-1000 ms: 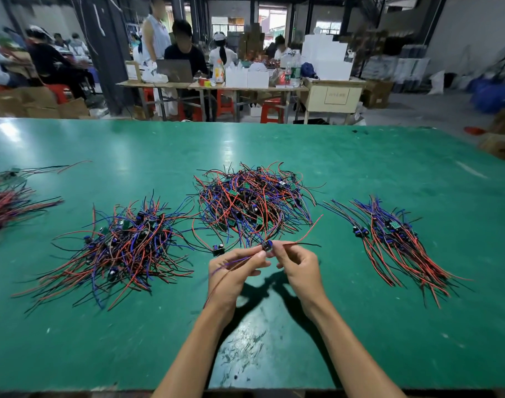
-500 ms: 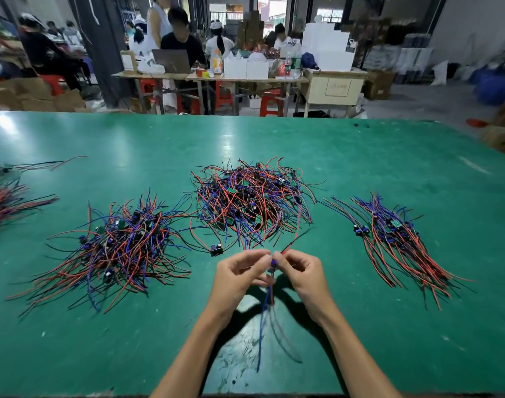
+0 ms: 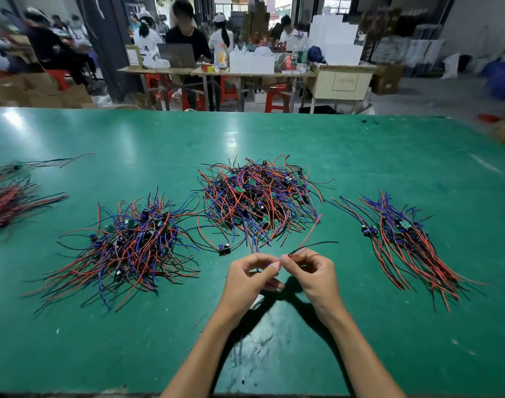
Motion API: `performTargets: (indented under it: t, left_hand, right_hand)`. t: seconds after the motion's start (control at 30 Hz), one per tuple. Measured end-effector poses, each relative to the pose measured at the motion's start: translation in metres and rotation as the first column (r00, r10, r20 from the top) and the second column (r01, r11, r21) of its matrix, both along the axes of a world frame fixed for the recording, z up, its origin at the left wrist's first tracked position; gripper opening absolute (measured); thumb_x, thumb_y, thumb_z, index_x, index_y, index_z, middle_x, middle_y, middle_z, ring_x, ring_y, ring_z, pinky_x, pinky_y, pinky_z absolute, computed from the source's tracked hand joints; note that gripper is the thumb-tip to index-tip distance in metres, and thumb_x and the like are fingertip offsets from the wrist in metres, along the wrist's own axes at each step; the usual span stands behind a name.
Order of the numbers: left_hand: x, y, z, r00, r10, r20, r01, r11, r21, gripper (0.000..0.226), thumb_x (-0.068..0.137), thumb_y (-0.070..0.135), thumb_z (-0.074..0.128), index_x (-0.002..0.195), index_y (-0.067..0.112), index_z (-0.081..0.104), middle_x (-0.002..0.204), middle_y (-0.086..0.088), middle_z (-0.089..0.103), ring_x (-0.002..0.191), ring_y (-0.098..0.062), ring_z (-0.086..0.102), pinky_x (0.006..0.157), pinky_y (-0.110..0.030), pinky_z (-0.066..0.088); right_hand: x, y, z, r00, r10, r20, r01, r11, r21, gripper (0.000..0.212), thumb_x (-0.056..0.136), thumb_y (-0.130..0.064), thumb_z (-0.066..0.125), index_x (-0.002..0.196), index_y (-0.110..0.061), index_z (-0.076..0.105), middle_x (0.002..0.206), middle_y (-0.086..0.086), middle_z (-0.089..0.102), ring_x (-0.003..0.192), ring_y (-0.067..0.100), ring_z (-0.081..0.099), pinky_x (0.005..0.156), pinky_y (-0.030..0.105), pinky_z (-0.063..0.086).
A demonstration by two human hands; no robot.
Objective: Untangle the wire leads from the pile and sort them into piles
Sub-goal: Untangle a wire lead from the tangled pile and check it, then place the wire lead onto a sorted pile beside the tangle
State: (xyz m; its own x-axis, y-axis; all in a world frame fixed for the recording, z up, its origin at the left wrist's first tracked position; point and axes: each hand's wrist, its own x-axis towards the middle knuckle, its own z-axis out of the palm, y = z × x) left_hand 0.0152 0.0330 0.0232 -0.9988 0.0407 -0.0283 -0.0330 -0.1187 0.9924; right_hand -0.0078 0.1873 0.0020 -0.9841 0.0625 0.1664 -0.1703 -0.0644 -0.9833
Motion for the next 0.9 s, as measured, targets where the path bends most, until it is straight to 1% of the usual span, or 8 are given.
performTargets:
  t: [0.07,0.23,0.37,0.57,0.7,0.77,0.83,0.9]
  left_hand:
    - [-0.0002,0.0009,-0.0018,1.0,-0.006,-0.004,0.006,1.0,-0.016,0.006,0.094,0.006,0.069,0.094,0.008,0.074,0.071,-0.004,0.069,0.064,-0.026,0.073,0.063,-0.029,0.06]
    - [-0.0017,0.0002,-0.0041,1.0,0.013,-0.013,-0.013,0.999,-0.033,0.006,0.093,0.009,0.07,0.096,0.005,0.074,0.07,-0.008,0.071,0.064,-0.026,0.073,0.068,-0.036,0.061]
    - [-0.0009,-0.0008,-0.0032,0.999,0.039,-0.031,-0.04,0.999,-0.022,0.007,0.093,0.009,0.071,0.097,0.005,0.074,0.069,-0.011,0.072,0.062,-0.023,0.072,0.062,-0.027,0.058]
    - [-0.0025,-0.0016,-0.0052,0.996,0.074,-0.051,-0.075,0.997,-0.015,0.003,0.09,0.005,0.073,0.092,0.005,0.074,0.068,-0.011,0.071,0.059,-0.02,0.068,0.06,-0.025,0.055]
    - [-0.0023,0.0004,-0.0074,0.998,0.046,-0.033,-0.048,0.998,-0.051,0.01,0.087,0.002,0.075,0.083,0.009,0.069,0.064,-0.006,0.068,0.056,-0.019,0.066,0.055,-0.024,0.05]
    - [-0.0025,0.0005,-0.0063,0.998,0.038,-0.042,-0.04,0.998,-0.052,0.01,0.088,0.001,0.074,0.083,0.008,0.069,0.067,-0.004,0.067,0.054,-0.02,0.064,0.053,-0.024,0.049]
    - [-0.003,-0.0007,-0.0047,0.998,0.023,-0.057,-0.027,0.998,-0.062,0.002,0.091,0.003,0.071,0.089,0.002,0.071,0.073,-0.007,0.068,0.052,-0.02,0.06,0.052,-0.024,0.047]
    - [-0.0034,-0.0014,-0.0038,0.998,0.014,-0.053,-0.018,0.997,-0.077,0.009,0.094,0.006,0.067,0.095,-0.003,0.071,0.08,-0.01,0.07,0.051,-0.018,0.058,0.053,-0.023,0.046]
  right_hand:
    - [0.0,0.0004,-0.0013,1.0,0.01,-0.008,-0.01,1.0,-0.006,0.023,0.075,-0.03,0.083,0.068,-0.016,0.067,0.068,-0.004,0.063,0.063,0.009,0.054,0.063,0.018,0.046]
    - [0.0005,0.0001,-0.0015,1.0,-0.006,0.004,0.006,1.0,0.018,0.028,0.075,-0.037,0.084,0.072,-0.012,0.071,0.068,-0.004,0.066,0.064,0.007,0.057,0.063,0.019,0.047]
    - [0.0004,0.0002,-0.0003,1.0,-0.002,0.008,0.001,1.0,0.02,0.03,0.074,-0.038,0.085,0.072,-0.011,0.071,0.065,-0.004,0.066,0.061,0.007,0.055,0.06,0.018,0.046]
    - [-0.0008,0.0,0.0022,0.998,0.055,0.022,-0.055,0.998,-0.019,0.024,0.075,-0.032,0.085,0.07,-0.013,0.072,0.066,0.0,0.065,0.063,0.011,0.053,0.059,0.02,0.045]
    - [-0.0014,-0.0008,0.0032,0.997,0.078,-0.005,-0.078,0.997,-0.031,0.018,0.077,-0.025,0.084,0.068,-0.014,0.073,0.065,-0.001,0.065,0.061,0.009,0.051,0.059,0.018,0.043]
    - [-0.0012,-0.0002,0.0034,0.998,0.068,-0.005,-0.068,0.997,-0.024,0.018,0.078,-0.026,0.084,0.07,-0.013,0.074,0.065,-0.003,0.064,0.06,0.007,0.049,0.059,0.016,0.041]
    - [-0.0016,0.0004,0.0041,0.999,0.045,-0.002,-0.045,0.999,-0.009,0.019,0.076,-0.028,0.084,0.071,-0.012,0.075,0.067,-0.004,0.065,0.06,0.007,0.05,0.059,0.016,0.041]
    - [-0.0009,-0.0012,0.0046,1.0,0.029,-0.004,-0.029,1.0,0.008,0.018,0.076,-0.029,0.084,0.071,-0.013,0.076,0.069,-0.003,0.067,0.06,0.007,0.052,0.06,0.016,0.042]
